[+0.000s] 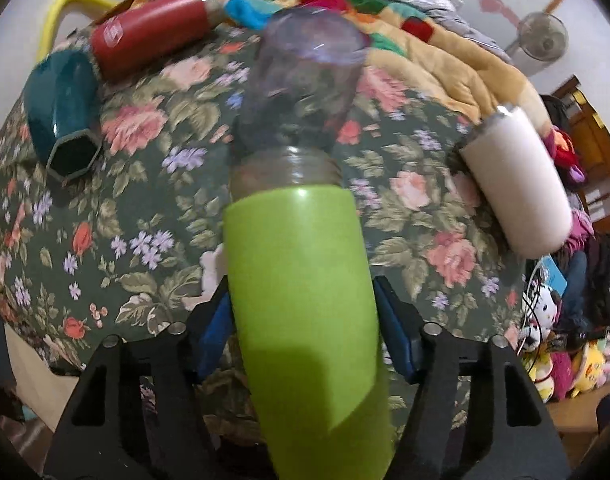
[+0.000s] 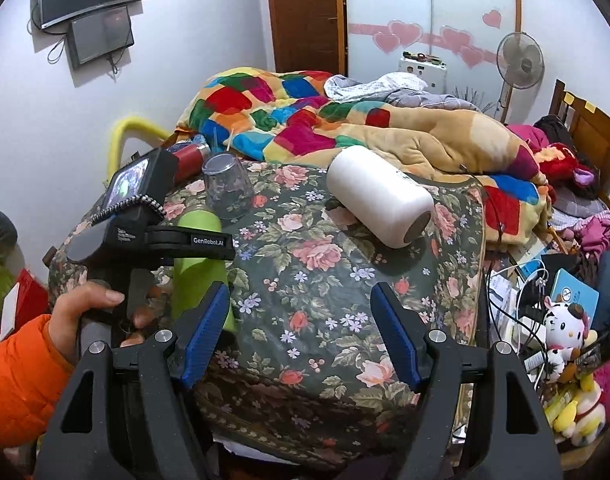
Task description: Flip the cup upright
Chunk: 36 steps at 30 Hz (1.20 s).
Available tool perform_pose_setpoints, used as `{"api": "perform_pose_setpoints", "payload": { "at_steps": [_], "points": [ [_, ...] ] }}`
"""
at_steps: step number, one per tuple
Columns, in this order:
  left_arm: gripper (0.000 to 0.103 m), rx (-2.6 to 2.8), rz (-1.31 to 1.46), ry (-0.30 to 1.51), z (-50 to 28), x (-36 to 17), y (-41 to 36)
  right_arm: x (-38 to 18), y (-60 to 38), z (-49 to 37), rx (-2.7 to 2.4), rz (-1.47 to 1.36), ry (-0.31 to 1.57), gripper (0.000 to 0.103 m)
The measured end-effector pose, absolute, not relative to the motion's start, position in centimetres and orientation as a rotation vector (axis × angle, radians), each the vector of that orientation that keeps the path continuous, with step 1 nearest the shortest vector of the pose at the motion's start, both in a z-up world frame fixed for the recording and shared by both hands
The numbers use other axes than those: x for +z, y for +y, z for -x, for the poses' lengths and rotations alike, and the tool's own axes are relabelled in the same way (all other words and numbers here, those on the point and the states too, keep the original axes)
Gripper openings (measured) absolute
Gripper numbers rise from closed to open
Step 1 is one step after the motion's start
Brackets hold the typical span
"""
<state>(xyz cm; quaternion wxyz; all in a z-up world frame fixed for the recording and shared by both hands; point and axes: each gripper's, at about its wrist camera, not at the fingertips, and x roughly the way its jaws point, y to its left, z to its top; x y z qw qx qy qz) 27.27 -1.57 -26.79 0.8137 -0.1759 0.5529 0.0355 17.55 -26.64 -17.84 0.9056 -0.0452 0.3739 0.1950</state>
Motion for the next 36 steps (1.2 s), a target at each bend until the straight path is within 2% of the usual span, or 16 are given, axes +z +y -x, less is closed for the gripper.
{"api": "perform_pose_setpoints", "payload": {
  "at_steps": [6, 16, 25, 36],
  "points": [
    [0.063, 0.012, 0.194, 1.032, -25.5, -22.4, -4.8, -17.6, -26.6, -17.4, 0.395, 0.102, 0.766, 0.07],
    [0.063, -0.036, 0.055, 0.842, -24.0, -16.5, -7.3, -17.3, -26.8, -17.8, 0.388, 0.085, 0.758, 0.07],
    [0.063, -0.04, -0.005, 0.813, -26.2, -15.9, -8.3, -17.3, -27.2, -18.4, 0.374, 0.075, 0.764, 0.07],
    [0.063, -0.051, -0.031, 0.855, -26.4, -17.9, -8.5, -18.0, -27.6, -19.1, 0.368, 0.063, 0.786, 0.07]
  ]
}}
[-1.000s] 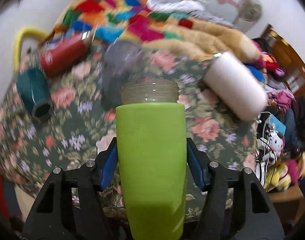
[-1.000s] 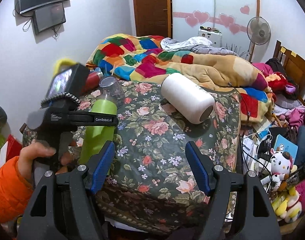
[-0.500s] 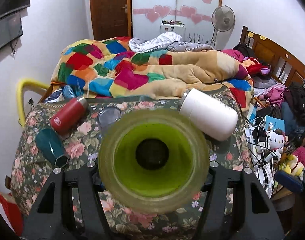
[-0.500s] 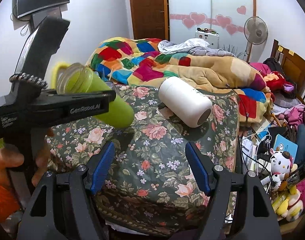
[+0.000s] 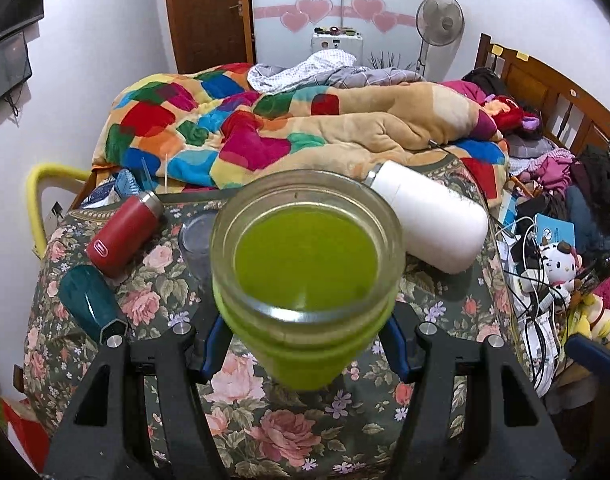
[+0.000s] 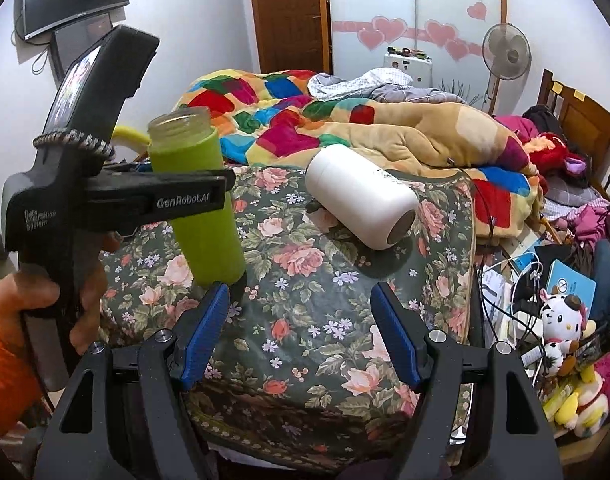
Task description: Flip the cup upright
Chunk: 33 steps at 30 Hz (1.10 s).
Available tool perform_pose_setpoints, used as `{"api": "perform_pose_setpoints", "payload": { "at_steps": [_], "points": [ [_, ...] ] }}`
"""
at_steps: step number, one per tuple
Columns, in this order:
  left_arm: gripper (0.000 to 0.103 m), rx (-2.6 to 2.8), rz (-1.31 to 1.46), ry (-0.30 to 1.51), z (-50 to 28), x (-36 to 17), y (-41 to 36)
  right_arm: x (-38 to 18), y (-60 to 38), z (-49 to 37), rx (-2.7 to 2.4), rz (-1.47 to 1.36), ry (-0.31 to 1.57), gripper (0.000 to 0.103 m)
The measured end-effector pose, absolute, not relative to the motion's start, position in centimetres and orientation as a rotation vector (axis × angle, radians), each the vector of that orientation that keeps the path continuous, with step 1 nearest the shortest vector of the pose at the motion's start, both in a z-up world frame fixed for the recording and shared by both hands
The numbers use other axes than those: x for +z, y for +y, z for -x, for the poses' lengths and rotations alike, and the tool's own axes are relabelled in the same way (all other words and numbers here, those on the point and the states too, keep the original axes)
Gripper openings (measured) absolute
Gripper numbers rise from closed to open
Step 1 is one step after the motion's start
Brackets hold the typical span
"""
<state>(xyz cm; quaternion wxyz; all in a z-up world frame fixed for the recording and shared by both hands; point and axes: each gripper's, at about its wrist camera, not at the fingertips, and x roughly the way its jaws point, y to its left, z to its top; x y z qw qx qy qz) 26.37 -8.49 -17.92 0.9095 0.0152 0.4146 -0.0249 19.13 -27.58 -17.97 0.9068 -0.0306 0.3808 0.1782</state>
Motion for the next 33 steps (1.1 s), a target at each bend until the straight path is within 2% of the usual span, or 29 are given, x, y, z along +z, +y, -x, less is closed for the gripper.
{"api": "perform_pose_setpoints", "payload": {
  "at_steps": [11, 17, 23, 27, 33],
  "points": [
    [0.064, -0.081, -0.007, 0.867, -26.0, -17.8, -7.8, -17.4, -27.2, -18.6, 0.366, 0.069, 0.772, 0.07],
    [0.072, -0.105, -0.001, 0.805, -23.1, -14.4, -6.6, -15.5, -27.3, -17.6, 0.368, 0.062, 0.721, 0.07],
    [0.074, -0.088, -0.022, 0.628, -17.7, -8.2, -5.0, -11.6, -27.7, -15.5, 0.375, 0.036, 0.604, 0.07],
    [0.086, -0.086, -0.019, 0.475, -13.1, -4.2, -3.8, -8.5, -28.0, -13.4, 0.383, 0.01, 0.498, 0.07],
    [0.097, -0.059, -0.035, 0.264, -6.0, -0.3, -3.3, -4.3, -28.4, -9.6, 0.407, -0.044, 0.329, 0.071]
  ]
}}
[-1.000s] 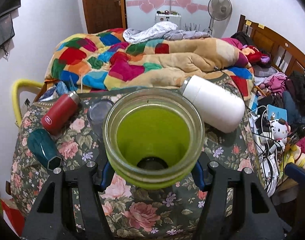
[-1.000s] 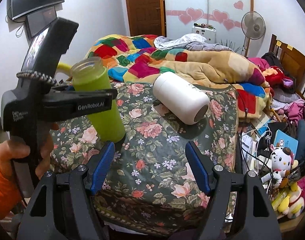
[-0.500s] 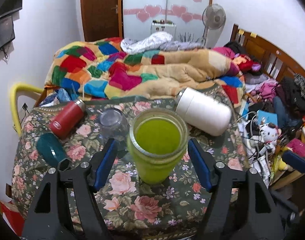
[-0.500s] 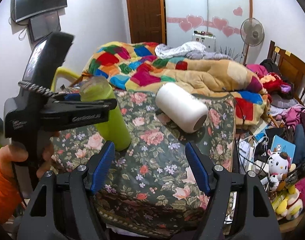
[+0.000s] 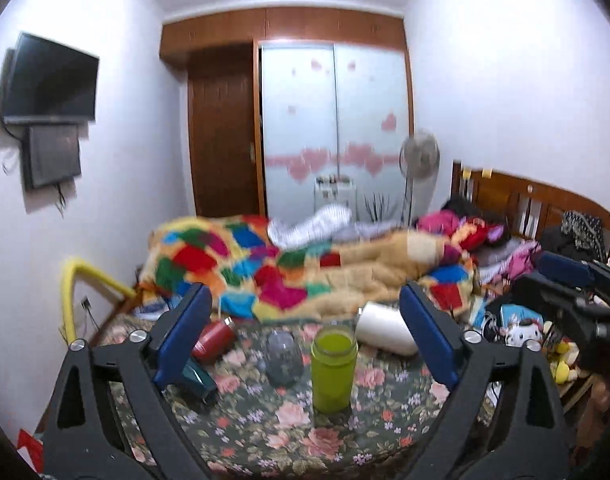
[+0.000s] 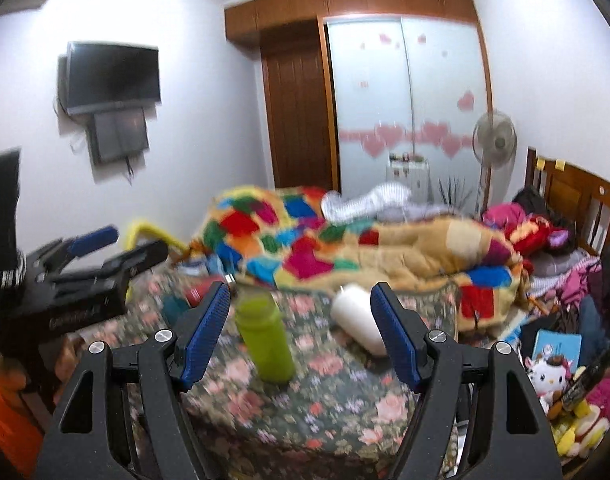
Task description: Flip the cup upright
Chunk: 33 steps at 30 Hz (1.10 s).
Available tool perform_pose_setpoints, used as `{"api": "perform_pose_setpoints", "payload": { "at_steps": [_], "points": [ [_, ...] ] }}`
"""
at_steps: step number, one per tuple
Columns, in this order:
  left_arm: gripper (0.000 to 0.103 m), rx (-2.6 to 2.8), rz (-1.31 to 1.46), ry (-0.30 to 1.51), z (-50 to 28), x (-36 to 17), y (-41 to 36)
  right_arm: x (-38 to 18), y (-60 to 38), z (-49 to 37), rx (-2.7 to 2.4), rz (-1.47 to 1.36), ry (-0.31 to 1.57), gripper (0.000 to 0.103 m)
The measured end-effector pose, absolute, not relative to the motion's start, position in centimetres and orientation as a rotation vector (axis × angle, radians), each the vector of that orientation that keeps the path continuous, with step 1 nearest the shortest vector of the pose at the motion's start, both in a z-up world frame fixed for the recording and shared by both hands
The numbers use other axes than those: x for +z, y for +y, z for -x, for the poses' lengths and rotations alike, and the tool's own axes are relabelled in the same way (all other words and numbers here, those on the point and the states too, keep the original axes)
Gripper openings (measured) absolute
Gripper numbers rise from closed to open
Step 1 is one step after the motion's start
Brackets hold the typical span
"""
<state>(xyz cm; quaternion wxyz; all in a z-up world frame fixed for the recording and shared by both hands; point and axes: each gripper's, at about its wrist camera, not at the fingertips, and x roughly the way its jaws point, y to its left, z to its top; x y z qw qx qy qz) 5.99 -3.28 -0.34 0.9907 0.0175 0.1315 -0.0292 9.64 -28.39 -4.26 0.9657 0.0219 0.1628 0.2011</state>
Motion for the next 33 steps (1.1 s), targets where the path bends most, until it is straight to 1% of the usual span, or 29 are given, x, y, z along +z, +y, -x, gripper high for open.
{"api": "perform_pose_setpoints", "payload": {
  "at_steps": [3, 5, 8, 10, 12, 13, 15, 16, 33],
  "points": [
    [0.1, -0.053, -0.029, 0.208, -3.5, 0.5, -3.3, -3.3, -28.5, -8.1, 0.416, -0.066, 0.266, 0.076],
    [0.103, -0.047, -0.017, 0.173, -1.8, 0.8, -3.1, -2.8, -28.4, -7.0, 0.421, -0.074, 0.228, 0.076],
    [0.103, -0.039, 0.002, 0.148, -0.3, 1.1, -2.9, -2.6, -28.1, -5.9, 0.418, -0.073, 0.197, 0.077],
    [0.103, -0.03, 0.014, 0.142, 0.2, 1.0, -2.8, -2.5, -28.0, -5.3, 0.407, -0.068, 0.176, 0.081],
    [0.103, -0.011, 0.022, 0.139, 0.6, 0.8, -2.5, -2.6, -27.7, -4.7, 0.394, -0.066, 0.153, 0.09],
    [0.103, -0.006, 0.028, 0.14, 0.7, 0.7, -2.4, -2.6, -27.8, -4.5, 0.396, -0.067, 0.15, 0.092],
    [0.103, 0.004, 0.044, 0.14, 0.9, 0.5, -2.1, -2.7, -27.9, -4.3, 0.394, -0.071, 0.147, 0.1],
    [0.103, 0.007, 0.046, 0.14, 0.9, 0.5, -1.9, -2.7, -27.8, -4.2, 0.386, -0.073, 0.143, 0.102],
    [0.103, 0.018, 0.058, 0.154, 1.7, -0.1, -1.8, -3.5, -27.8, -3.4, 0.345, -0.055, 0.164, 0.103]
  ]
}}
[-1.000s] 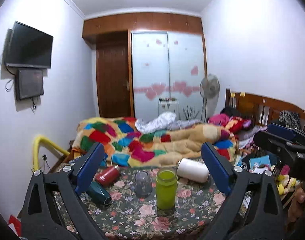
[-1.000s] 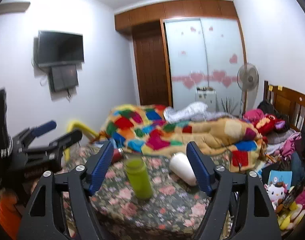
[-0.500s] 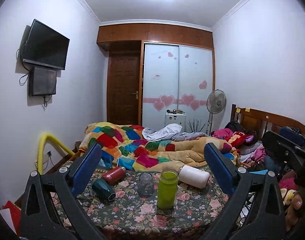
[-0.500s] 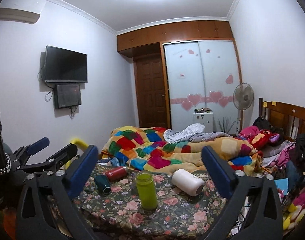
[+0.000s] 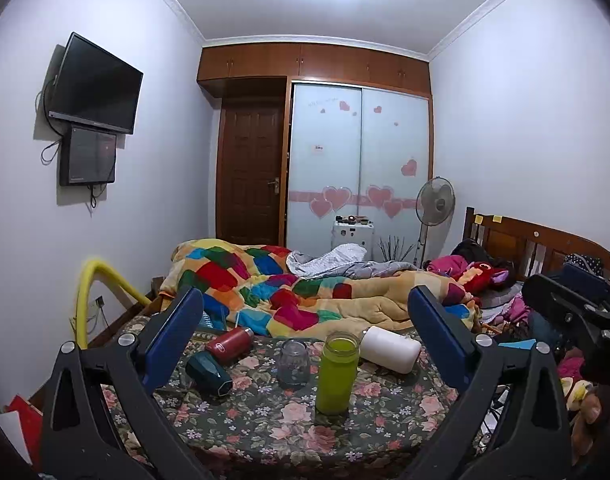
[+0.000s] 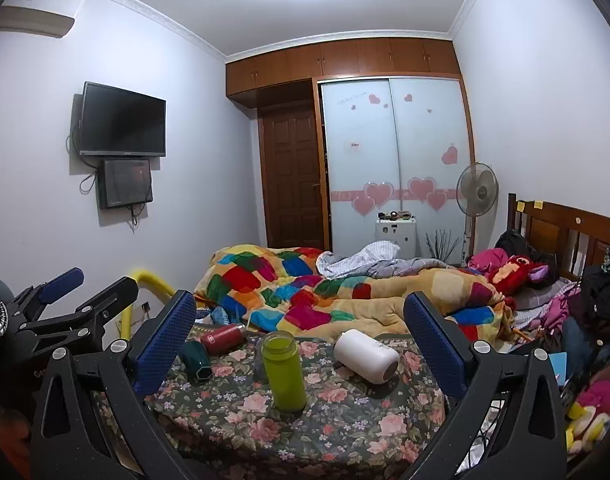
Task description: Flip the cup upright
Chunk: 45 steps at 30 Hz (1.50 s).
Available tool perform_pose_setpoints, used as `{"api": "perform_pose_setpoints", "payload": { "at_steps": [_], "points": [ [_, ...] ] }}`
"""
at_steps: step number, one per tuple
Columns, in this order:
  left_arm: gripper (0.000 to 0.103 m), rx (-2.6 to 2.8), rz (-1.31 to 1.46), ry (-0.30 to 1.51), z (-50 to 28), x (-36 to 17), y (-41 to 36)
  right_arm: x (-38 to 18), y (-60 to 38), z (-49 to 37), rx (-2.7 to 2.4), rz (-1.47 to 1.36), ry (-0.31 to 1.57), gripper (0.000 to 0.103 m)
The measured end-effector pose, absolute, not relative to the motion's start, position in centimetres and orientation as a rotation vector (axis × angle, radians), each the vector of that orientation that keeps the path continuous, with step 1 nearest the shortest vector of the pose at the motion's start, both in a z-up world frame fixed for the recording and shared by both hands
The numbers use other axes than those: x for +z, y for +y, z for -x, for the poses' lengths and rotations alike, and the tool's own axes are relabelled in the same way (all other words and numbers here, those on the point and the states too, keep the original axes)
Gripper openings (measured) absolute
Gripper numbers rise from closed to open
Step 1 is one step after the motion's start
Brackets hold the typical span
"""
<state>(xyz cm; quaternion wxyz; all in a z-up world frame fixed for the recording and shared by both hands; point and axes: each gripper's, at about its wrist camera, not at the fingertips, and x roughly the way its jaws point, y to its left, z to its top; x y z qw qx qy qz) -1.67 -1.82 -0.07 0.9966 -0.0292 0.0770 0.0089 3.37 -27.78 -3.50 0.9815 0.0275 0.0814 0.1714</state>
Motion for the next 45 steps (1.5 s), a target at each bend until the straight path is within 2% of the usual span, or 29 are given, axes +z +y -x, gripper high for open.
{"api": "perform_pose_setpoints", "payload": {
  "at_steps": [45],
  "points": [
    [0.103, -0.02, 0.033, 0.155, 1.3, -0.3, -2.7, -3.6, -27.2, -3.3, 0.359, -0.05, 0.196, 0.103]
  ]
}}
